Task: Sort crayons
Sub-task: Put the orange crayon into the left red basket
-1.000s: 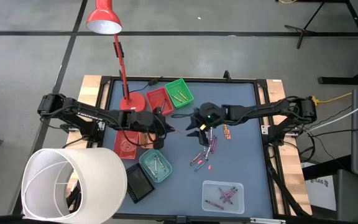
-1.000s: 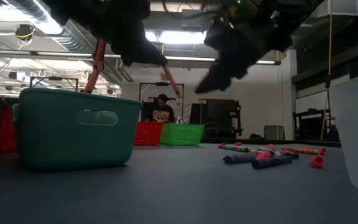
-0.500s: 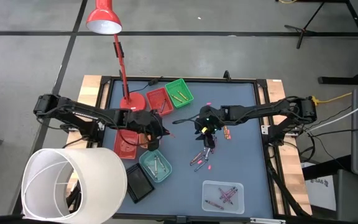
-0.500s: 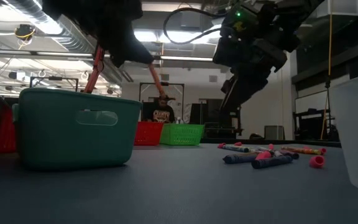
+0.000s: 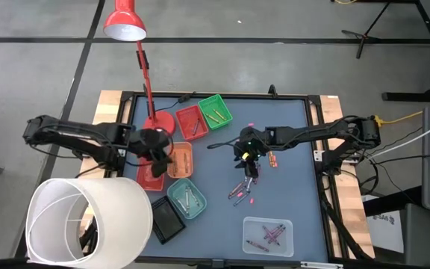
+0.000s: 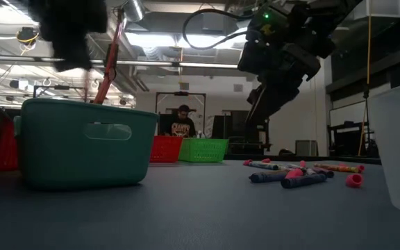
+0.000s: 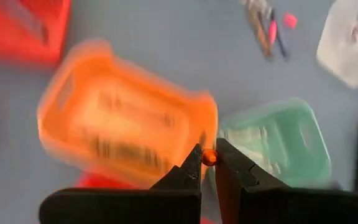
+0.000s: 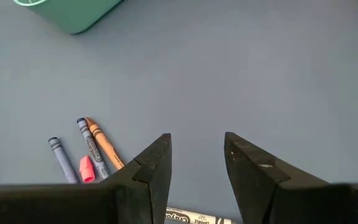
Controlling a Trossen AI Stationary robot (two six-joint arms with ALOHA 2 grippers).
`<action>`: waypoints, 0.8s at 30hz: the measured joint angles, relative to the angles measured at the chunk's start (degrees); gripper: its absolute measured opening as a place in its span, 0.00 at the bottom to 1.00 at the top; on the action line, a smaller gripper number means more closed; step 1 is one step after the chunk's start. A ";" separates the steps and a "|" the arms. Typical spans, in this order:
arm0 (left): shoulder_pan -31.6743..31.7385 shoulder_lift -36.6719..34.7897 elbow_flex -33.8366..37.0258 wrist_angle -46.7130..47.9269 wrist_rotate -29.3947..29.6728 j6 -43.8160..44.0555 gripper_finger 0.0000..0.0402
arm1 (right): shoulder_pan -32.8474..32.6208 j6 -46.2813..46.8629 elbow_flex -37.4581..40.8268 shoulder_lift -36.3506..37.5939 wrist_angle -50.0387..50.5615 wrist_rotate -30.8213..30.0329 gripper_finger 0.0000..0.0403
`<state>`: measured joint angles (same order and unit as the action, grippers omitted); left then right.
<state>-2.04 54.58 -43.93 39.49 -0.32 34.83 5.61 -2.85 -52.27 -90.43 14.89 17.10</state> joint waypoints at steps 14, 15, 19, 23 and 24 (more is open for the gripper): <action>-0.02 -1.00 0.05 21.43 -4.66 7.15 0.02 | 0.00 0.00 0.00 0.00 0.33 -0.11 0.36; -0.02 -0.98 0.03 21.47 -4.02 7.13 0.02 | 0.02 0.00 0.00 0.00 0.31 -0.13 0.36; -0.02 -0.55 0.01 21.39 -2.62 7.10 0.03 | 0.04 -0.06 0.00 0.00 0.36 -1.45 0.36; -0.02 -0.52 0.03 21.27 0.87 7.08 0.09 | 0.04 -0.03 0.00 0.02 0.57 -7.41 0.36; 0.00 -0.53 0.03 21.26 2.02 7.08 0.11 | 0.04 -0.02 0.00 0.00 0.98 -9.00 0.36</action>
<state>-2.04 54.05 -43.90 60.75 1.70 41.91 5.65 -2.87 -52.27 -90.43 15.87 8.10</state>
